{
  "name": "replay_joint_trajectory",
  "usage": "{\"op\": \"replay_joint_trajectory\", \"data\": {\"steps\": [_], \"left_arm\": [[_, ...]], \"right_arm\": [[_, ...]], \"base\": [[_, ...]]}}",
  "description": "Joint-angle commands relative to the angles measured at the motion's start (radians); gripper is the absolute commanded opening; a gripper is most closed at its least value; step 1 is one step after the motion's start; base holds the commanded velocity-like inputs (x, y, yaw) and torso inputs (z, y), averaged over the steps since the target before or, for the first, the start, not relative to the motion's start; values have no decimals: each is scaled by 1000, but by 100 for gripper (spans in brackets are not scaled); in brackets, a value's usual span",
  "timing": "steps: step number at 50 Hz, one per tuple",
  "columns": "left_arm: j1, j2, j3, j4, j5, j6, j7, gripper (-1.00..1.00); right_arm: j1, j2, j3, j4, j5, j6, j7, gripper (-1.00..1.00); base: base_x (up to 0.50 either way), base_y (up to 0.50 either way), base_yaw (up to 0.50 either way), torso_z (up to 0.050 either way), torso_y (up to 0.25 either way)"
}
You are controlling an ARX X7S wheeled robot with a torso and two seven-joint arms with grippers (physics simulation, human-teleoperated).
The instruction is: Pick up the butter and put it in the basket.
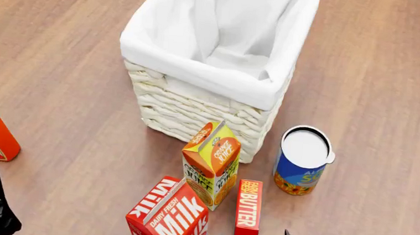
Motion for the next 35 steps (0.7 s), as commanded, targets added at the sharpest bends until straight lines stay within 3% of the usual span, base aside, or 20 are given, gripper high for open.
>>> {"op": "replay_joint_trajectory", "data": {"steps": [1, 35], "left_arm": [[10, -3, 6, 8, 2, 4, -3, 100], [26, -11, 20, 32, -4, 2, -12, 100]], "right_arm": [[35, -3, -4, 28, 9, 11, -2, 100], [119, 6, -15, 8, 82, 266, 9, 100]], "base": [[0, 0, 0, 0, 0], [0, 0, 0, 0, 0]]}}
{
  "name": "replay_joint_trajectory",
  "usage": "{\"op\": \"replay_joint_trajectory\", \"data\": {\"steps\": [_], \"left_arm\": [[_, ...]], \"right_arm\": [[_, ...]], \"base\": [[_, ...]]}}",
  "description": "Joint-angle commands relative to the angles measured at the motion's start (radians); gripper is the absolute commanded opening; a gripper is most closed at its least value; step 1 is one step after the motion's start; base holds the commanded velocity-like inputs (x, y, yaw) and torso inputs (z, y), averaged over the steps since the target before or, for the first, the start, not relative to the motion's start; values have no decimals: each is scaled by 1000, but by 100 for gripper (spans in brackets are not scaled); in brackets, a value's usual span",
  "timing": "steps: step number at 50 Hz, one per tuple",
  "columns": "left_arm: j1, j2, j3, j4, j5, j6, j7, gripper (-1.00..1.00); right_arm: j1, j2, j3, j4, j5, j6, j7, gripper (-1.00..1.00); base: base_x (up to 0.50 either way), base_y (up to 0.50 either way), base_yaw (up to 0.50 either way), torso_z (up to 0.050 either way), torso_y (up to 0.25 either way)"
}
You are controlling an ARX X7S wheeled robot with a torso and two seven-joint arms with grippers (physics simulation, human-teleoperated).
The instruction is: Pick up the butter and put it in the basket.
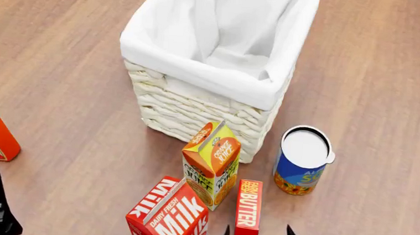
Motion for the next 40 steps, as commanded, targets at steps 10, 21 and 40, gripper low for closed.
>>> {"op": "replay_joint_trajectory", "data": {"steps": [10, 21, 40], "left_arm": [[9, -2, 7, 7, -5, 9, -1, 100], [31, -12, 3, 50, -16, -4, -13, 100], [41, -16, 9, 65, -18, -3, -20, 100]], "right_arm": [[70, 5, -5, -11, 51, 171, 1, 100], [84, 0, -8, 8, 66, 186, -1, 100], [127, 8, -3, 16, 116, 286, -5, 100]], "base": [[0, 0, 0, 0, 0], [0, 0, 0, 0, 0], [0, 0, 0, 0, 0]]}}
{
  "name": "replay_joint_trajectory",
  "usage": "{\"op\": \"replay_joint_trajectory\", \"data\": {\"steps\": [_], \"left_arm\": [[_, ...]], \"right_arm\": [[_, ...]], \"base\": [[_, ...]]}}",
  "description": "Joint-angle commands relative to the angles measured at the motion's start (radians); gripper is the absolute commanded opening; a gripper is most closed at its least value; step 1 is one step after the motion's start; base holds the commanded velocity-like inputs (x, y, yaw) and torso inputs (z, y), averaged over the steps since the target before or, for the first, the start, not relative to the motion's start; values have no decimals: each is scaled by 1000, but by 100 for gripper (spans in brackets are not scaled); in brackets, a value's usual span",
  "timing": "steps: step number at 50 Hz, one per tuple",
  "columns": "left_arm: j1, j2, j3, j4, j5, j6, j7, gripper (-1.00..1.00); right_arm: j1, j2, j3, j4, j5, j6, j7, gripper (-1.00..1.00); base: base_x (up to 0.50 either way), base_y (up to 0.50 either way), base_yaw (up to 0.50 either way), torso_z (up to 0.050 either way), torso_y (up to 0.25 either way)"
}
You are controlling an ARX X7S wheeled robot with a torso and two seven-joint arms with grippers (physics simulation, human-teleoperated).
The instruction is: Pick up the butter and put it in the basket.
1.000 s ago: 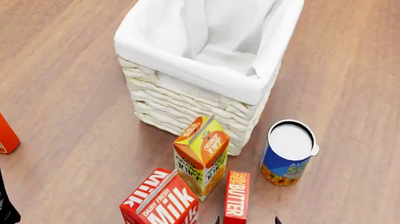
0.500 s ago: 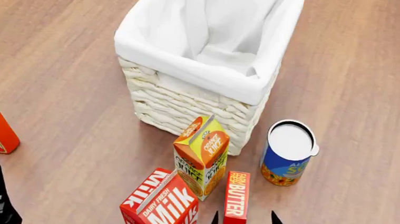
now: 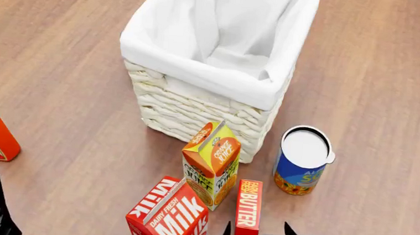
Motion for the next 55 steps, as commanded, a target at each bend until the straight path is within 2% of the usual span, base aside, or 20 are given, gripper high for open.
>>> {"op": "replay_joint_trajectory", "data": {"steps": [1, 23, 47, 48, 55], "left_arm": [[9, -3, 3, 14, -3, 0, -5, 100], [25, -7, 11, 38, -4, -2, -17, 100], [40, -17, 8, 71, -21, -10, -29, 100], [41, -17, 8, 73, -22, -10, -29, 100], [44, -19, 8, 76, -24, -9, -31, 100]], "right_arm": [[22, 6, 0, -6, 23, 64, 6, 100], [52, 23, -18, -43, 31, 141, 21, 100], [73, 20, -33, -9, 37, 143, 11, 100], [71, 21, -34, -10, 36, 137, 10, -100], [68, 24, -39, -15, 35, 132, 10, -100]], "base": [[0, 0, 0, 0, 0], [0, 0, 0, 0, 0], [0, 0, 0, 0, 0], [0, 0, 0, 0, 0], [0, 0, 0, 0, 0]]}}
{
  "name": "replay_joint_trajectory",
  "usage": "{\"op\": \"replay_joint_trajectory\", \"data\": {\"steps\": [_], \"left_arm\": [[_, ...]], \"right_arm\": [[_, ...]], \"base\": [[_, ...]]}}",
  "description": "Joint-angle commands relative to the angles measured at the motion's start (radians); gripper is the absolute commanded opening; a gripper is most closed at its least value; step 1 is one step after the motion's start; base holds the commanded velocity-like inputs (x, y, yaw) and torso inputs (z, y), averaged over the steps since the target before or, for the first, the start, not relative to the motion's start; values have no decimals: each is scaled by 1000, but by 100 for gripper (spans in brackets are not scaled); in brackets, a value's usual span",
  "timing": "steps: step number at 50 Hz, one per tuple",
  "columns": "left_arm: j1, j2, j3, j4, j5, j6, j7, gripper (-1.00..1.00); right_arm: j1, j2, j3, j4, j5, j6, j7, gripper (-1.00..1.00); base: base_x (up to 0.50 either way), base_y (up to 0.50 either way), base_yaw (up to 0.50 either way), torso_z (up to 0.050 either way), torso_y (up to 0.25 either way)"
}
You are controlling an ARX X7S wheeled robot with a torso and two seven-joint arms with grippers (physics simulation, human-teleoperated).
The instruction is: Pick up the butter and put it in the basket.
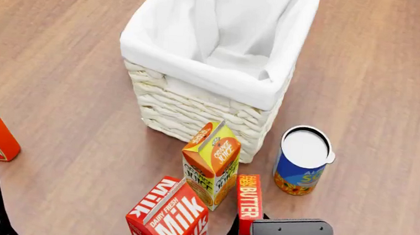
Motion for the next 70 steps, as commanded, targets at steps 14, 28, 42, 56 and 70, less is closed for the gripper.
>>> {"op": "replay_joint_trajectory", "data": {"steps": [14, 28, 42, 56, 70], "left_arm": [[2, -5, 5, 6, -4, 2, -6, 100], [-2, -5, 10, 4, -1, 3, -12, 100], [-1, -8, 10, 10, -5, 3, -18, 100], [-12, -9, 14, -2, -4, 4, -21, 100], [-29, -7, 22, -25, -1, 11, -18, 100]], "right_arm": [[-54, 34, -7, -143, -21, 25, 56, -100], [-110, 108, -27, -488, -52, 201, 173, -100], [-106, 167, -22, -822, -57, 434, 273, -100], [40, 184, 19, -1133, 1, 824, 347, -100], [319, 497, 61, -1174, 829, 807, 950, -100]], "base": [[0, 0, 0, 0, 0], [0, 0, 0, 0, 0], [0, 0, 0, 0, 1], [0, 0, 0, 0, 1], [0, 0, 0, 0, 1]]}}
